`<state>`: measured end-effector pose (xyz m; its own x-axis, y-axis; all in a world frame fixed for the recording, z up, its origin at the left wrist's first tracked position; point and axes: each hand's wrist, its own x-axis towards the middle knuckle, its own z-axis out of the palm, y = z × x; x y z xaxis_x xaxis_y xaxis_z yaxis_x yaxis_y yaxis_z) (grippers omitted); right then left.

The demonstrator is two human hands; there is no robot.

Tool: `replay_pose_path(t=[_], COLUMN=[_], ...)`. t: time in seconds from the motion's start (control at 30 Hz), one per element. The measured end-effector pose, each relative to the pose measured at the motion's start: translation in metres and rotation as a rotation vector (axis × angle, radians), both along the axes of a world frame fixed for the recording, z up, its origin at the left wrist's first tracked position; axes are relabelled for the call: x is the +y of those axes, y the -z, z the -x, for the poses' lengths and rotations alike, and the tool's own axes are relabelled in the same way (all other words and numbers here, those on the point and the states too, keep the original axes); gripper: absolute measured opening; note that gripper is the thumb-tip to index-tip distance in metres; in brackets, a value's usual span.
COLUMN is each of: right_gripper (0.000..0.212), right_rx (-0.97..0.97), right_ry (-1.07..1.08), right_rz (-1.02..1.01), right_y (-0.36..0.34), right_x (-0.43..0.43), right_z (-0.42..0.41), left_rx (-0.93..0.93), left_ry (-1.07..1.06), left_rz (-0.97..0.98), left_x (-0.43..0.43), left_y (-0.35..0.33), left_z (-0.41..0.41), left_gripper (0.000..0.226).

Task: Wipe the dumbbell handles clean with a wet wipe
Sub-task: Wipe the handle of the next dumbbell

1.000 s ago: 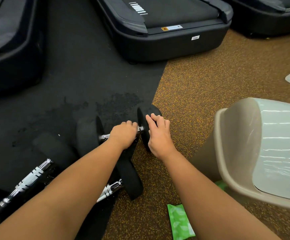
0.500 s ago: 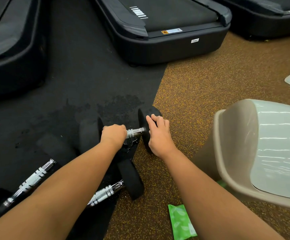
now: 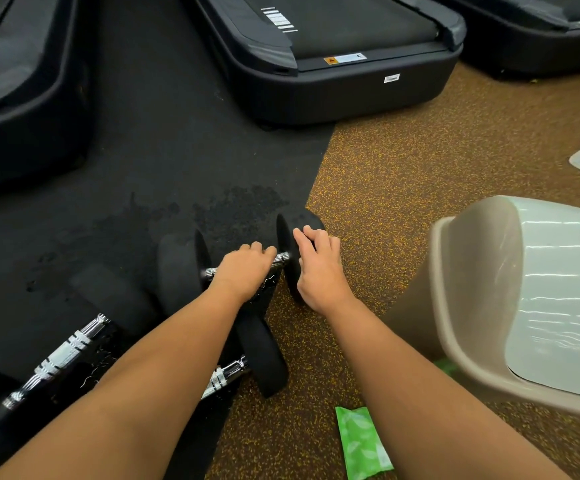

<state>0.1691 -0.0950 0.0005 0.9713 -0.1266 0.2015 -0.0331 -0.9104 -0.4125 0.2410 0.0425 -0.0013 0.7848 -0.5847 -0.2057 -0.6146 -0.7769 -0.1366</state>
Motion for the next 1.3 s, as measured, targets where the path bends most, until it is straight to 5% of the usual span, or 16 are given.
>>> replay_pose_path(t=[0.47, 0.83, 1.03, 1.3], right_gripper=[0.068, 0.078, 0.078, 0.062], right_rx=[0.087, 0.164, 0.254, 0.470], right_ry=[-0.012, -0.046, -0.070, -0.101], right_rz=[0.055, 0.085, 0.143, -0.038], right_y=[-0.012, -0.027, -0.038, -0.061], right_x=[0.003, 0.004, 0.005, 0.002], right_z=[0.002, 0.008, 0.009, 0.008], left_rx=[0.038, 0.018, 0.047, 0.127], left_ry=[-0.152, -0.040, -0.112, -0.270], left_rz=[-0.137, -0.235, -0.109, 0.223], left_x=[0.022, 0.022, 0.027, 0.021], left_y=[-0.012, -0.031, -0.039, -0.067], left_z=[0.001, 0.005, 0.007, 0.018], left_gripper=[0.039, 0.030, 0.025, 0.032])
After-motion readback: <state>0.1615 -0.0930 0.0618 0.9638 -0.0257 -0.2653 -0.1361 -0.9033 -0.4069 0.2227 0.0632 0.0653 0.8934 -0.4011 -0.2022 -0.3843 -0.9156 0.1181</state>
